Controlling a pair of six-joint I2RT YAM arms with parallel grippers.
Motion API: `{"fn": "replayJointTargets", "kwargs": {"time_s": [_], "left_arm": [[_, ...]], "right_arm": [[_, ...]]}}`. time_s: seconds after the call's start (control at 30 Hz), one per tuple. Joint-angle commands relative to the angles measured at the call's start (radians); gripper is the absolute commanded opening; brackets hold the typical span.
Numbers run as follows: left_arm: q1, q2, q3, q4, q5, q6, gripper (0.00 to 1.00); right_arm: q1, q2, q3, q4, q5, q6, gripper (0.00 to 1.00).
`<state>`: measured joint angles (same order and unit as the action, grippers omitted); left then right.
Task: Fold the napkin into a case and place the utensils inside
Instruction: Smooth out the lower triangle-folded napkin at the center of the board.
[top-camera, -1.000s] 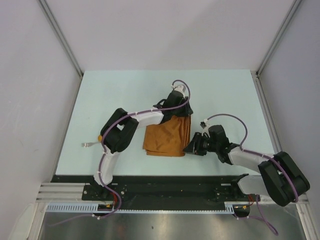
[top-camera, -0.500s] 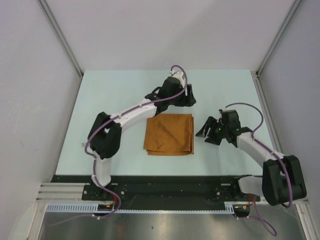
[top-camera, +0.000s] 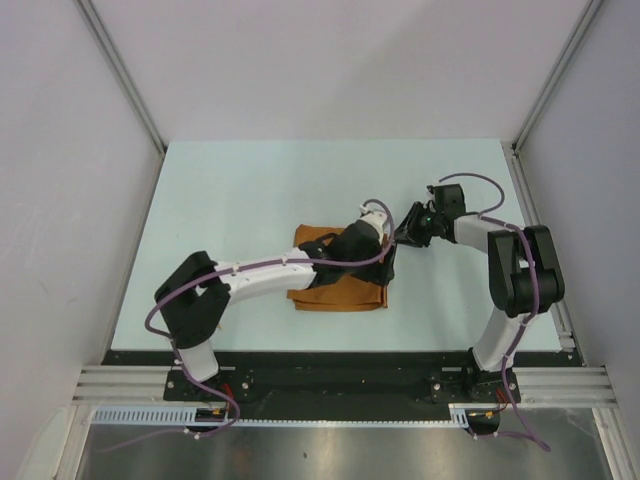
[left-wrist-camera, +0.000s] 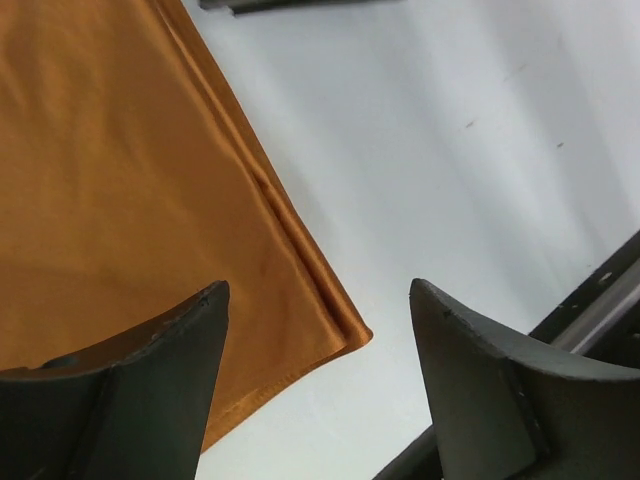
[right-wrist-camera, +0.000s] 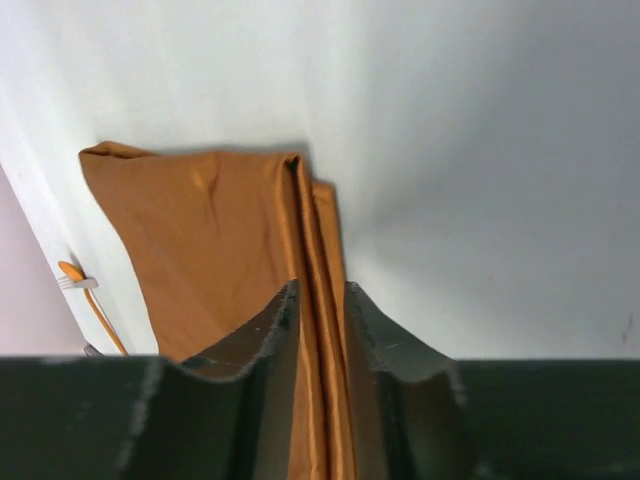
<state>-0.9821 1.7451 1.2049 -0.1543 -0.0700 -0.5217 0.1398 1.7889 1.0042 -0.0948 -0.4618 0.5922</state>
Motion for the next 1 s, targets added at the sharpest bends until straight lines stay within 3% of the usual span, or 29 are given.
{"fn": "replayJointTargets", "kwargs": {"time_s": [0.0, 0.5, 0.8, 0.97], "left_arm": [[-0.055, 0.069, 0.087, -0.057, -0.155, 0.011, 0.77], [-0.135, 0.143, 0.061, -0.056, -0.100, -0.047, 0.71], [-0.138, 0.142, 0.044, -0.067, -0.108, -0.052, 0.55], [-0.148, 0.155, 0.057, -0.085, -0.105, -0.060, 0.60]], "right_arm": [[-0.006, 0.046, 0.066, 0.040, -0.032, -0.025, 0.27], [-0.006, 0.101, 0.082, 0.052, -0.047, -0.055, 0.21], [0.000, 0.124, 0.083, 0.050, -0.058, -0.055, 0.15], [-0.002, 0.133, 0.083, 0.058, -0.058, -0.048, 0.15]]}}
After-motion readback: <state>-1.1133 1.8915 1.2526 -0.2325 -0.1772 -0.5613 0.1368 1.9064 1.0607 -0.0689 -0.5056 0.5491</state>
